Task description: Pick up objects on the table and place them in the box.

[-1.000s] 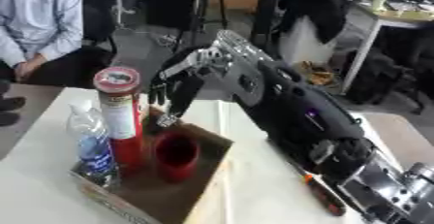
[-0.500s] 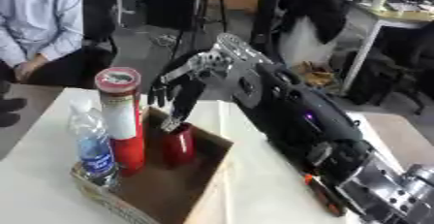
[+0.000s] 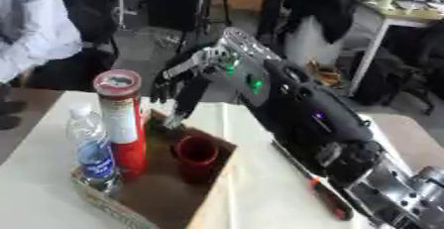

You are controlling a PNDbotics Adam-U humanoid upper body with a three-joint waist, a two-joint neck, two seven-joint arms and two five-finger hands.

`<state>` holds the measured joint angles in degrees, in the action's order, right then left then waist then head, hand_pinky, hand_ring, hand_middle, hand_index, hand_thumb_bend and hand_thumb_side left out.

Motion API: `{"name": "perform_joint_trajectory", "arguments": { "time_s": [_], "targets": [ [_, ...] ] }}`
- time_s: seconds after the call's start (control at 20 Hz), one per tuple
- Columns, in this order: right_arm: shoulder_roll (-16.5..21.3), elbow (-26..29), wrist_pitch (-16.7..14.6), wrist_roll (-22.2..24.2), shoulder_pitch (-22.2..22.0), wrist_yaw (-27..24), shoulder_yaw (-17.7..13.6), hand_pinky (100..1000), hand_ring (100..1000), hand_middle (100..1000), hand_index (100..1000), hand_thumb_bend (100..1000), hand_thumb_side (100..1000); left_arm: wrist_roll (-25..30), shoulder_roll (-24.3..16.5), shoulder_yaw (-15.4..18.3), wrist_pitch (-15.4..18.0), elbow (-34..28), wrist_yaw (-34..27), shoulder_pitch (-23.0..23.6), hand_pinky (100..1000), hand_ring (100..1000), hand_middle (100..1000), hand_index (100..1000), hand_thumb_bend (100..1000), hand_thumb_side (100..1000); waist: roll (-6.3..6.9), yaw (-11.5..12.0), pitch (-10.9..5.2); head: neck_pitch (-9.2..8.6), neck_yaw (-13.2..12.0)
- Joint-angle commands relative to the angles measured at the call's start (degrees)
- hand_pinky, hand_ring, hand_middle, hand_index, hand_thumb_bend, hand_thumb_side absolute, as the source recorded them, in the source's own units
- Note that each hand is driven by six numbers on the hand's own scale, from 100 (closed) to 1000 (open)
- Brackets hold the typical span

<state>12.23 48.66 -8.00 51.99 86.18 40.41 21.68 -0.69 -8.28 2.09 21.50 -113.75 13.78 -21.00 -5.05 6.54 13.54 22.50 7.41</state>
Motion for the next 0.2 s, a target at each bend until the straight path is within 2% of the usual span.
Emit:
{"name": "perform_joint_trajectory", "arguments": {
  "time_s": [0.05, 0.2],
  "targets": [
    [3.5, 4.6, 0.2, 0.0, 0.8, -1.7, -0.3, 696, 877, 808, 893, 523, 580, -0.1, -0.5, 0.2, -0.2, -0.8, 0.2, -0.4, 1000, 795, 838, 741, 100, 938, 0.78, -0.4, -1.36, -0.41, -0.3],
    [5.4, 8.7, 0.7, 0.0, -0.2, -2.8, -0.1, 695, 877, 808, 892, 515, 583, -0.2, -0.6, 0.3, -0.3, -0.8, 0.3, -0.5, 1000, 795, 838, 741, 100, 935, 1.11, -0.8, -1.48, -0.58, -0.6]
  ]
}}
